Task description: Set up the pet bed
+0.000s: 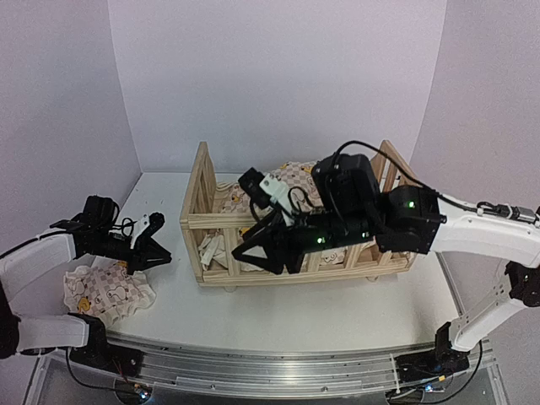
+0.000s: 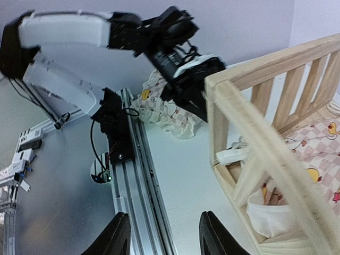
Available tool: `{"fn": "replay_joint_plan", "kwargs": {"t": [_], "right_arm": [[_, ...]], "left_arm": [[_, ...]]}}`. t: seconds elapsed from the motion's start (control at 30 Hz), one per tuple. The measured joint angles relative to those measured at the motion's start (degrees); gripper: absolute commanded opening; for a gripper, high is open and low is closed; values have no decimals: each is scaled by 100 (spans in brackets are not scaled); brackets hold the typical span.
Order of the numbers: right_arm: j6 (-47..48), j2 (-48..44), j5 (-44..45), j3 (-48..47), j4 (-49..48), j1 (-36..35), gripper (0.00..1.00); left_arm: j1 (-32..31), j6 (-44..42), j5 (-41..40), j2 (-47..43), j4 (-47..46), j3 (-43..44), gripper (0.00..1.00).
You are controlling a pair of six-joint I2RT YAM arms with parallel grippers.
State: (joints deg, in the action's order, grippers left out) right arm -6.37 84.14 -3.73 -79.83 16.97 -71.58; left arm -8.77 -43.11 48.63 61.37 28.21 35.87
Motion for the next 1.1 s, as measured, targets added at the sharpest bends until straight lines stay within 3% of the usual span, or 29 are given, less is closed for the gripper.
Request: {"fn": "replay_joint_plan", "kwargs": {"t": [0.17, 0.37, 0.5, 0.87, 1.1], "right_arm": [[232, -3, 901, 789, -446, -530, 43], [-10, 14, 2269, 1239, -672, -379, 47], [-295, 118, 2903, 1294, -726, -162, 46], [-908, 69, 2216, 1372, -576, 831, 42], [-924, -56, 2118, 1417, -503, 1521, 36]], "left_arm": [[-31, 104, 304, 1161, -595, 370, 42], [-161, -93, 570, 1393, -1171, 658, 42], [-649, -190, 616, 1545, -1549, 682, 41], [-1565, 673, 537, 1604, -2235, 766, 38], [-1994, 1292, 351, 2004, -2209, 1497, 37]]}}
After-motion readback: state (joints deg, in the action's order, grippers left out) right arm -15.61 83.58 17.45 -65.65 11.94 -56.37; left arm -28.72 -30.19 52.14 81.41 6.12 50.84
